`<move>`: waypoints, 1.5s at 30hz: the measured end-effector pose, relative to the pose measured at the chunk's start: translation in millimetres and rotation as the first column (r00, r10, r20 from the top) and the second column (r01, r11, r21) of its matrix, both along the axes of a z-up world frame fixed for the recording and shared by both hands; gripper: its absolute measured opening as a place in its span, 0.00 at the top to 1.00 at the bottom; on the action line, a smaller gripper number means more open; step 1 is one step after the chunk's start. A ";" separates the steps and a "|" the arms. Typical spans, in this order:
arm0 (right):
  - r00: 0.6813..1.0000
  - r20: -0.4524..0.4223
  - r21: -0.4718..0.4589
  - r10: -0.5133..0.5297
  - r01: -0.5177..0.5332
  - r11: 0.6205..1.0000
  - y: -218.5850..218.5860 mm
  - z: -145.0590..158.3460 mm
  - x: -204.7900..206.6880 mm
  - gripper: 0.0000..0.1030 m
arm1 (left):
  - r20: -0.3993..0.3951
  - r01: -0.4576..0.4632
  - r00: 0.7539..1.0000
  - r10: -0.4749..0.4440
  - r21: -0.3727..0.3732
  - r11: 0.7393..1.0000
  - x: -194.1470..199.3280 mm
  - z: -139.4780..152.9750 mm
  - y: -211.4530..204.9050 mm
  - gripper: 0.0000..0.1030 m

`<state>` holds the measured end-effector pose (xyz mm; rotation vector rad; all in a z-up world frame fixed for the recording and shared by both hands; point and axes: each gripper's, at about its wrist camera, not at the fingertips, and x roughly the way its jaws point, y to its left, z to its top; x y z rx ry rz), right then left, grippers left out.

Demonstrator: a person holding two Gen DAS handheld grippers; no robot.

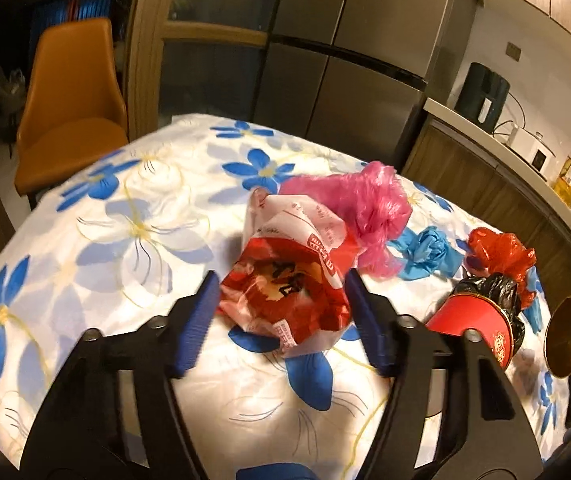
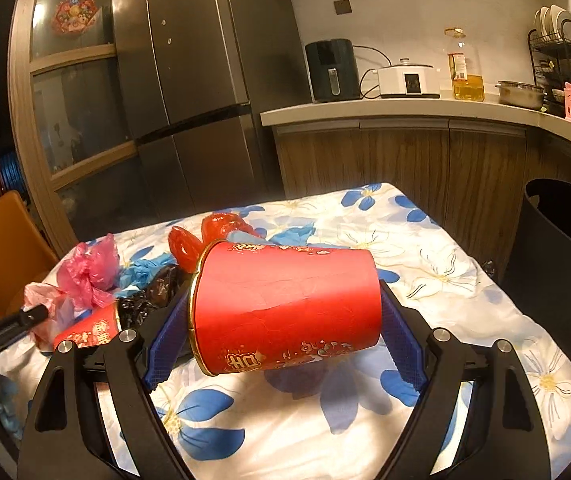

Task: Collect trash
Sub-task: 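Grasp the red-and-white snack bag with the left tool while the right tool grasps the red cup, then carry the snack bag and red cup over the black trash bin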

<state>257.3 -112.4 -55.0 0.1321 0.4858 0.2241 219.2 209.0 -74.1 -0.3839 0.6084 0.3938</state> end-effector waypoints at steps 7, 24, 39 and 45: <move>1.000 0.021 0.008 0.007 -0.007 1.000 -2.2 6.2 -10.8 0.19 | 0.033 0.045 0.998 -0.045 0.007 0.999 -3.2 2.6 -6.3 0.92; 0.997 0.073 0.033 0.017 -0.019 0.999 -20.8 27.3 -42.0 0.19 | 0.208 0.122 0.969 -0.135 0.074 0.990 -70.7 57.8 -59.6 0.98; 0.993 0.115 0.063 -0.039 0.032 0.998 -69.6 44.2 -70.9 0.19 | 0.237 0.288 0.920 -0.312 0.132 0.948 -66.8 80.1 -145.3 0.98; 0.988 0.130 0.075 -0.084 0.075 0.994 -96.6 47.9 -78.4 0.19 | 0.232 0.359 0.893 -0.386 0.151 0.921 -56.7 82.9 -181.5 0.98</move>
